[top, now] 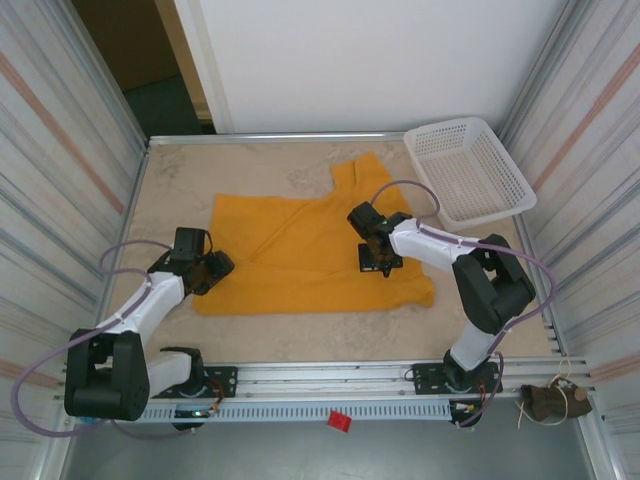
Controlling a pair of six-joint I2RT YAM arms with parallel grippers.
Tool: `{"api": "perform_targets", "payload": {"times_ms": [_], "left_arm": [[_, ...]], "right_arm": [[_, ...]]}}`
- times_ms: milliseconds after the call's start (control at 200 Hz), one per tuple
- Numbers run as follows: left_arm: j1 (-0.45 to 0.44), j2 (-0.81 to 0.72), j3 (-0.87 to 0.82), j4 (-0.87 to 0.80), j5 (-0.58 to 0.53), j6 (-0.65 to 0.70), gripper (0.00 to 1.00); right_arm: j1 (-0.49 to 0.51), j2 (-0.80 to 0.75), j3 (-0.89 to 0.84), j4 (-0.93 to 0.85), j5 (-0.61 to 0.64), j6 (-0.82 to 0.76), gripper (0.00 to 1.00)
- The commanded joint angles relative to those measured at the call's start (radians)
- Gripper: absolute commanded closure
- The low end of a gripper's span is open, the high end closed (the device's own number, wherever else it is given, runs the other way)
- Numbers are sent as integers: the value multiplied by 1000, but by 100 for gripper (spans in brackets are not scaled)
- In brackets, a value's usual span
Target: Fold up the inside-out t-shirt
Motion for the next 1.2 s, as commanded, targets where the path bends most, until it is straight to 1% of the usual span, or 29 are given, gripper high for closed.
{"api": "perform_targets", "payload": {"times_ms": [0,140,266,316,321,331,381,401,421,466,551,661,751,862,942,977,1062,1192], "left_arm": [[5,-30,10,-22,3,-15,41],[4,-33,12,-23,6,-14,41],[5,-34,11,-24,8,-15,41],[5,-34,9,-23,9,-16,41],[4,-33,9,-24,9,-16,41],[5,-34,9,-24,10,-16,41],[5,-34,8,-24,9,-18,41],[4,-35,8,-24,9,-18,41],[4,-35,8,-25,6,-17,41],[5,-36,9,-29,6,-17,41],[7,-48,15,-44,-2,-15,41],[19,-87,27,-74,-9,-14,41],[37,-132,29,-108,-12,-12,40],[62,-192,25,-167,-9,-17,39],[70,-234,6,-198,-5,-18,38],[72,-248,-3,-208,-2,-21,35],[77,-266,-31,-207,4,-23,35],[84,-236,-55,-180,29,-37,35]], "right_arm": [[-1,-37,69,-38,20,-34,100],[-23,-19,145,-55,8,-64,100],[-71,67,217,-38,-16,-81,100],[-96,115,257,-37,-45,-100,100],[-98,120,261,-37,-46,-101,99],[-101,128,269,-37,-47,-103,94],[-117,160,301,-33,-34,-112,62],[-122,166,311,-29,-30,-117,53],[-129,171,319,-28,-31,-119,48],[-143,164,331,-29,-44,-117,46],[-149,93,315,-38,-59,-107,45],[-149,-63,228,-78,-60,-74,44],[-156,-223,95,-108,-42,-24,39],[-179,-411,-77,-159,-40,47,26],[-213,-515,-184,-183,-77,89,25],[-224,-546,-219,-189,-89,103,24],[-249,-591,-285,-191,-115,134,24],[-272,-590,-345,-159,-157,165,24]]}}
